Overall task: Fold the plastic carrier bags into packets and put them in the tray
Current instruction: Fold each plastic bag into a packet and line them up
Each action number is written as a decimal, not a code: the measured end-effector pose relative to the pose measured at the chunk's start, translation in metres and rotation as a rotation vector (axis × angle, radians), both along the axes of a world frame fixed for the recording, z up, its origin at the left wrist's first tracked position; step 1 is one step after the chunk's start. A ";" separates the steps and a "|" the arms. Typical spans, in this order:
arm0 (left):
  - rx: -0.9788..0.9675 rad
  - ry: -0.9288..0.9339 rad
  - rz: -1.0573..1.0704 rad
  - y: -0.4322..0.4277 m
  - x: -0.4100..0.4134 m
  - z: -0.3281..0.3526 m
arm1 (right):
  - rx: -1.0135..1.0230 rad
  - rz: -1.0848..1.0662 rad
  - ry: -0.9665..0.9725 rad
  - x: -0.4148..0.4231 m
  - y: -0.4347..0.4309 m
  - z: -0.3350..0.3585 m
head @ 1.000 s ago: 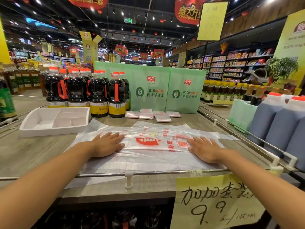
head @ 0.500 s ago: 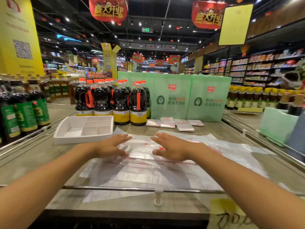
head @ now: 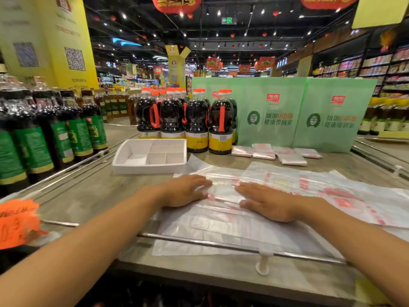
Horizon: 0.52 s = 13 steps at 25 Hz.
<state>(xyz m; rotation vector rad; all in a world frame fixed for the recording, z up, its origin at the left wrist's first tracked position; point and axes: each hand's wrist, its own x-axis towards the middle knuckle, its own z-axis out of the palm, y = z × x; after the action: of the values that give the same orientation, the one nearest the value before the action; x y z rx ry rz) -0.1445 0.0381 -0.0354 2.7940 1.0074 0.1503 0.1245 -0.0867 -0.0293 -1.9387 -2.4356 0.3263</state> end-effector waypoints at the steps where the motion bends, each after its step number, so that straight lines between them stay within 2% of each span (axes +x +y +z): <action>1: 0.029 -0.030 0.001 0.001 -0.002 0.001 | 0.007 0.000 0.007 0.000 -0.002 0.001; 3: 0.091 -0.053 0.010 0.000 -0.006 0.002 | 0.029 0.000 0.021 0.000 -0.005 0.001; 7: 0.264 0.041 0.015 -0.009 -0.007 0.008 | 0.065 -0.005 0.028 0.001 -0.009 0.003; 10: 0.287 0.048 0.023 -0.013 -0.008 0.011 | 0.068 -0.019 0.029 0.001 -0.010 0.003; 13: 0.249 -0.037 0.095 -0.008 -0.016 0.009 | 0.061 -0.046 0.054 0.003 -0.009 0.001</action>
<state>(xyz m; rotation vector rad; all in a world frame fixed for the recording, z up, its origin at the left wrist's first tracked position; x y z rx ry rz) -0.1604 0.0301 -0.0263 2.9497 1.1876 0.3623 0.1275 -0.0962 -0.0281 -1.9310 -2.3359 0.2961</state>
